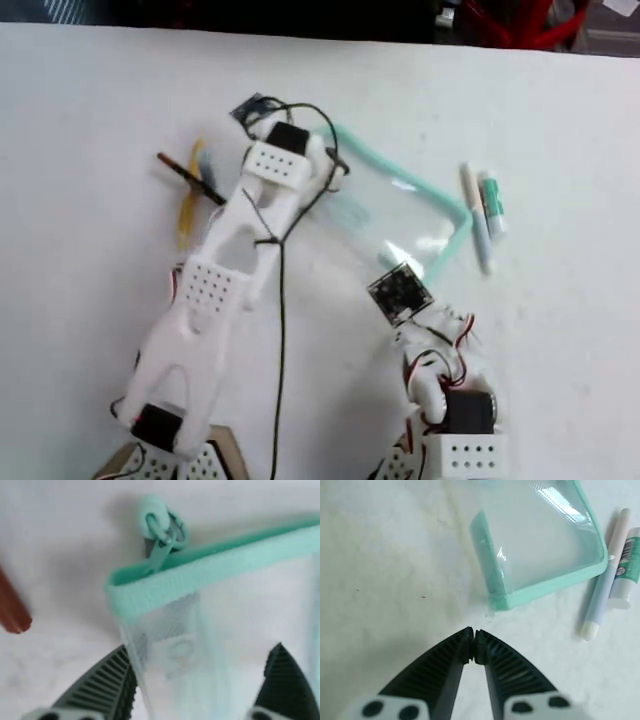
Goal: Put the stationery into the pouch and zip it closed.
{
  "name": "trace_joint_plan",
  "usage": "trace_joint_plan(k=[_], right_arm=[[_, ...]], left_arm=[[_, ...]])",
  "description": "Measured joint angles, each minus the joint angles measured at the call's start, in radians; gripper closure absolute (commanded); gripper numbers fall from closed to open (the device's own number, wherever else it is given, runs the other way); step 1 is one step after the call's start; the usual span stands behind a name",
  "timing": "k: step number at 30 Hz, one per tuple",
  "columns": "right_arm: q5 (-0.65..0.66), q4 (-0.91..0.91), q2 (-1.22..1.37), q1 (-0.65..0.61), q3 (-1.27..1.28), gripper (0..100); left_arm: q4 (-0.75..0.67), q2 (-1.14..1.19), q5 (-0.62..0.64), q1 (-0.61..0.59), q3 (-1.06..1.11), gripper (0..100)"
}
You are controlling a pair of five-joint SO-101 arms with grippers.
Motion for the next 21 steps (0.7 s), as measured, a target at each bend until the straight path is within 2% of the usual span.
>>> trace_joint_plan(k=[4, 8, 21], right_arm=[[0.000, 0.000, 0.000, 0.002, 0.000, 97.8], [0.000, 0.000, 0.000, 0.000, 0.000, 97.8], [0.000, 0.000, 0.000, 0.002, 0.000, 97.8]], left_arm=[[0.012, 0.029, 0.000, -0.014, -0.078, 92], [0.012, 0.040, 0.000, -0.018, -0.123, 97], [0.149, 0.048, -0.002, -0.035, -0.235, 98]])
